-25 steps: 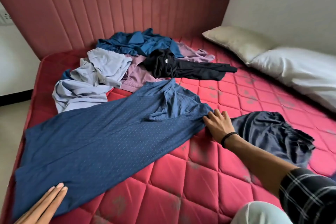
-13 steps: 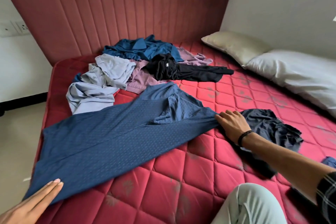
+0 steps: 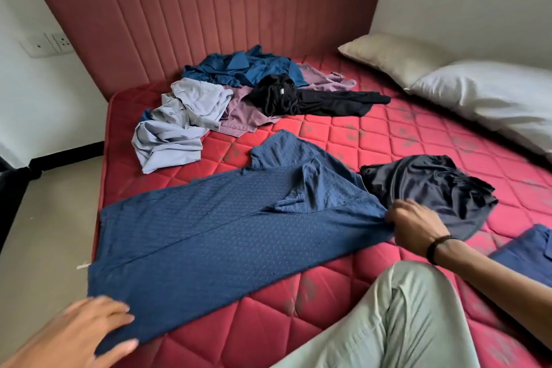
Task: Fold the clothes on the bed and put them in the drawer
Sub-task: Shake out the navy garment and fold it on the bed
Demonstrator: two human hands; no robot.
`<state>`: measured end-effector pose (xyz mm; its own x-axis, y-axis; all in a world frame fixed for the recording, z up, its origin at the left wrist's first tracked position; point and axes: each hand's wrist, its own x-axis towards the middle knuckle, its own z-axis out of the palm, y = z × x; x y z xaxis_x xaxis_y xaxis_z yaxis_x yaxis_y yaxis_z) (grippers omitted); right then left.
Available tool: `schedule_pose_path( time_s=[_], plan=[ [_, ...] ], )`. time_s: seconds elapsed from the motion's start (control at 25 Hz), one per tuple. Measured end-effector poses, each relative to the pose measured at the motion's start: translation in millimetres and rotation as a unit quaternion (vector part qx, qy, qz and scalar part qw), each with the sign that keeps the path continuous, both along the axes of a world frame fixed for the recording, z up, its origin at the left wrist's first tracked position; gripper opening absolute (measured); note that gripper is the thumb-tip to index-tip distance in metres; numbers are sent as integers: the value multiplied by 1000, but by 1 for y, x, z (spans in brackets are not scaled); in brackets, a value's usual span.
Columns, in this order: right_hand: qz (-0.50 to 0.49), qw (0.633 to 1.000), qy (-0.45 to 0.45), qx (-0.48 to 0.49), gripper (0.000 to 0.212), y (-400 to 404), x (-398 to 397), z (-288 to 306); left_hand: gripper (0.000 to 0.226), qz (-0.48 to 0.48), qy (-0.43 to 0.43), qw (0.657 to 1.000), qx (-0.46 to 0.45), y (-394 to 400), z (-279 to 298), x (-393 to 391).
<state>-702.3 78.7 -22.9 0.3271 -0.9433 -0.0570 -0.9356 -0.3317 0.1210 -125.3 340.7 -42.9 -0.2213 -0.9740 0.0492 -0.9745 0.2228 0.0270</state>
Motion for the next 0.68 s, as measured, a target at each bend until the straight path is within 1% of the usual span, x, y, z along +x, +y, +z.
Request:
schedule_pose_path(
  time_s=[0.04, 0.08, 0.12, 0.16, 0.24, 0.28, 0.32, 0.4, 0.48, 0.52, 0.56, 0.6, 0.68],
  plan=[
    [-56, 994, -94, -7, 25, -5, 14, 8, 46, 38, 45, 998, 15, -13, 17, -26],
    [-110, 978, -179, -2, 25, -18, 31, 12, 33, 74, 74, 995, 7, -33, 34, -54],
    [-142, 959, -243, 6, 23, -32, 49, 13, 17, 84, 107, 991, 2, -53, 37, -79],
    [-159, 940, -303, 19, 20, -46, 69, 13, 9, 108, 172, 979, 17, -80, 34, -104],
    [-176, 903, -384, 73, 19, -78, 108, 8, 20, 137, 245, 960, 15, -141, 29, -157],
    [-175, 896, -398, 84, 26, -96, 124, 4, 27, 132, 247, 960, 6, -170, 26, -185],
    [-168, 902, -388, 88, 34, -117, 137, -1, 34, 119, 233, 965, -1, -196, 21, -210],
    [-151, 922, -341, 107, 48, -155, 152, -15, 47, 112, 169, 979, 3, -241, 10, -246],
    [-124, 946, -268, 131, 52, -184, 159, -31, 51, 114, 116, 986, 26, -272, -5, -259],
    [-118, 953, -242, 138, 52, -194, 160, -35, 46, 113, 118, 986, 24, -283, -13, -258],
    [-119, 956, -228, 144, 51, -199, 162, -33, 38, 120, 128, 984, 9, -290, -20, -254],
    [-129, 953, -224, 161, 47, -205, 161, -26, 31, 131, 162, 978, -10, -297, -26, -247],
    [-114, 940, -243, 210, 29, -216, 158, -12, 20, 167, 273, 947, -38, -310, -31, -231]
  ],
)
